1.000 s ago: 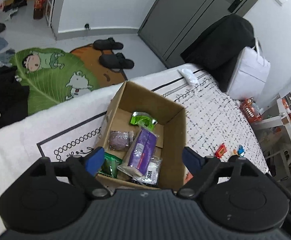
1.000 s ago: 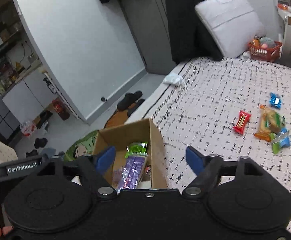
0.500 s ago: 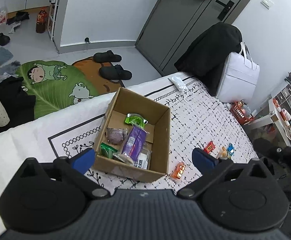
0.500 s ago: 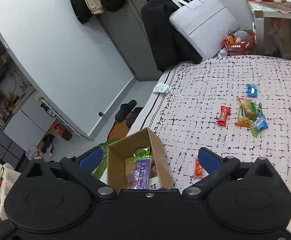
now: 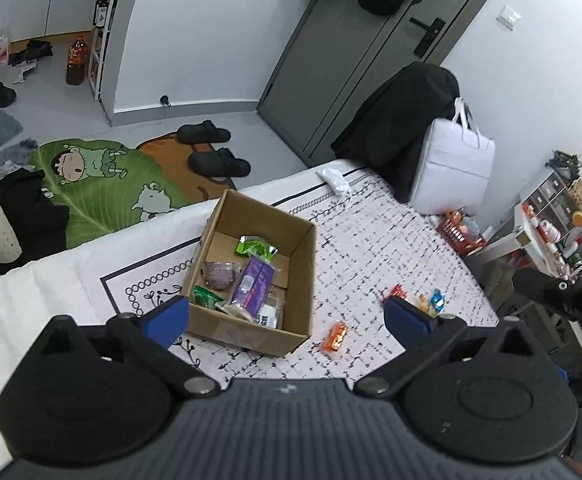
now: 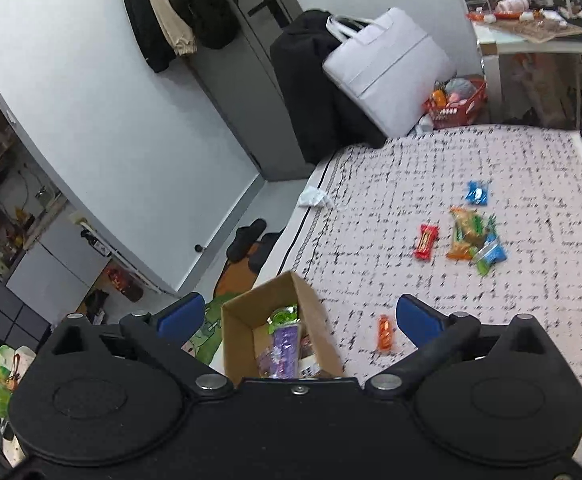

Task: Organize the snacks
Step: 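Move both open tools back from the box to the snack pile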

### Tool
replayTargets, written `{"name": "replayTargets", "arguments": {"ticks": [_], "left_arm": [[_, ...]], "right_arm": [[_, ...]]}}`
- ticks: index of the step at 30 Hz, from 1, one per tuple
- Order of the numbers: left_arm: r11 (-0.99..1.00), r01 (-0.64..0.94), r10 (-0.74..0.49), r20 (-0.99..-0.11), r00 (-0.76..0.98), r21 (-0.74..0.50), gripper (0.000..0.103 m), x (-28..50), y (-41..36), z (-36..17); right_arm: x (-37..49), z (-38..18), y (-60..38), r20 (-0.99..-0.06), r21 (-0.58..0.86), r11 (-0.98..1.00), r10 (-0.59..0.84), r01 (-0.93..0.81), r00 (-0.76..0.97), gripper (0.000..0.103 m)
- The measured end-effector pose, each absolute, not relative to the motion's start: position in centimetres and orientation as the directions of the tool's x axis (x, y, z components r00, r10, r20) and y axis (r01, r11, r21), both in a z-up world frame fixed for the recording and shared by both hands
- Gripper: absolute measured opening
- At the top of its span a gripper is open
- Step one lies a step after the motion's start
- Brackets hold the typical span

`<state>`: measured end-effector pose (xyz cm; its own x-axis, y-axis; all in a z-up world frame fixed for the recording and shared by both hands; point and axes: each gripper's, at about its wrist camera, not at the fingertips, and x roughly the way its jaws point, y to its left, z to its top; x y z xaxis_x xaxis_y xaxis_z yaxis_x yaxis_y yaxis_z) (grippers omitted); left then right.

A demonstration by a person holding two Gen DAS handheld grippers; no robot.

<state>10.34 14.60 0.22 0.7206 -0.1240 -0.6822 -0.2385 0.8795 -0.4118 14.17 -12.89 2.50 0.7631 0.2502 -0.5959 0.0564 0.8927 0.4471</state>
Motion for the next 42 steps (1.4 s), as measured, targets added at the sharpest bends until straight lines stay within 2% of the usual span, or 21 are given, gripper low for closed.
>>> {"name": "replayTargets", "arguments": {"ticks": [8,16,31,42], "left_arm": [[0.904,-0.212,-0.113,-0.686,0.719,-0.371,0.103,10.4,12.3,0.1],[0.917,-0.182,-0.136,-0.706,0.695,-0.355,0.103,12.2,8.3,-1.1],[0.917,-0.229,-0.085,-0.721,0.687,-0.326,0.103,16.1,2.8,-2.0],[0.938,-0.213,-0.063,-0.739,0.671,-0.273,0.103,18.9,-0.5,-3.8]], "right_arm": [[14.0,0.6,-17.5,-0.588,0.49,0.872,0.31,0.024,0.747,0.103],[15.2,-1.2,-21.8,-0.598,0.474,0.881,0.32,0.002,0.735,0.103],[18.5,-3.1,-30.1,-0.666,0.392,0.918,0.238,0.06,0.707,0.103],[22.9,-5.7,-33.1,-0.699,0.4,0.912,0.241,0.088,0.673,0.103]]}}
